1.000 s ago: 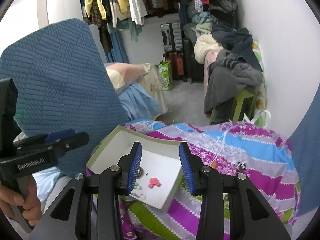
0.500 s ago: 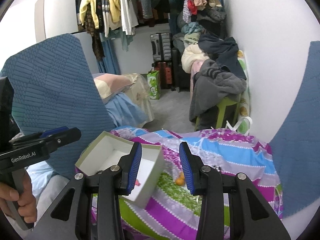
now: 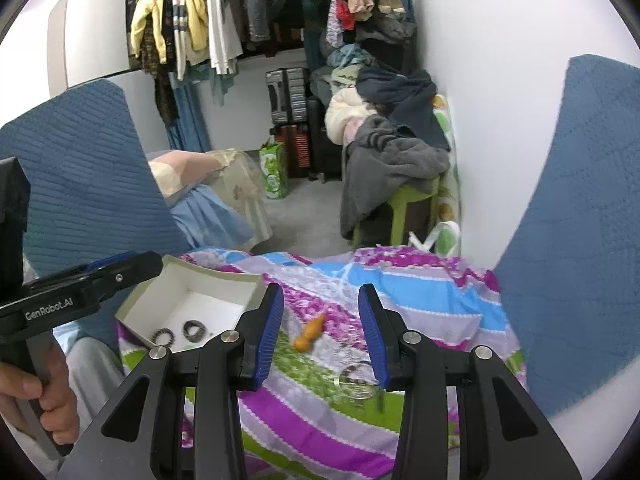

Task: Organize jewelry
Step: 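Move both open tools back over the remaining jewelry pile, then close the left tool on the orange gourd pendant while the right tool grips a small black clip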

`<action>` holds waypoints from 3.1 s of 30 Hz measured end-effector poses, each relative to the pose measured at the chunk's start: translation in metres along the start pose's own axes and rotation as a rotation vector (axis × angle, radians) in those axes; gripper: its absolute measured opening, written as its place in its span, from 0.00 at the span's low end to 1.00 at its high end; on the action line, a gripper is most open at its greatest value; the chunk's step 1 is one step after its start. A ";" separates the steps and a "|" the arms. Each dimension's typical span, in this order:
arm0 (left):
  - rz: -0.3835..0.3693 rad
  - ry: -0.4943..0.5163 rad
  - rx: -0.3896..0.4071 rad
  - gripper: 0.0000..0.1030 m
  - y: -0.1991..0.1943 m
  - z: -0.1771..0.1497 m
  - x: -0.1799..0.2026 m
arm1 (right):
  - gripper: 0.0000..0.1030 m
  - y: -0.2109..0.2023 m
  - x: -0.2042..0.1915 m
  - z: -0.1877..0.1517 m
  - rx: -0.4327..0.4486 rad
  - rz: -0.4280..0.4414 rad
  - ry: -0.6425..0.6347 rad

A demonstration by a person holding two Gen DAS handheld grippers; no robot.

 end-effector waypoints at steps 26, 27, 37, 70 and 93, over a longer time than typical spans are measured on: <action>0.098 0.050 -0.301 0.44 0.181 -0.052 0.028 | 0.27 0.158 0.071 -0.099 -0.320 0.115 0.134; 0.106 0.049 -0.307 0.44 0.185 -0.051 0.026 | 0.25 0.165 0.073 -0.100 -0.327 0.124 0.136; 0.154 0.014 -0.384 0.44 0.242 -0.052 0.009 | 0.25 0.217 0.082 -0.103 -0.408 0.137 0.118; 0.144 -0.010 -0.362 0.25 0.222 -0.046 0.007 | 0.03 0.178 0.078 -0.088 -0.307 0.120 0.164; 0.037 0.067 -0.288 0.25 0.101 -0.028 0.047 | 0.03 0.086 0.060 -0.057 -0.210 0.007 0.215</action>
Point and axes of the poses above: each gripper's, at about its wrist camera, not at the fingertips, and y roughly the way its jaws point, x to its right, z to its top, the point moved 7 cm from there along y, roughly the way its jaws point, and after that the axes turned 14 degrees about -x, right-handed, at the moved point
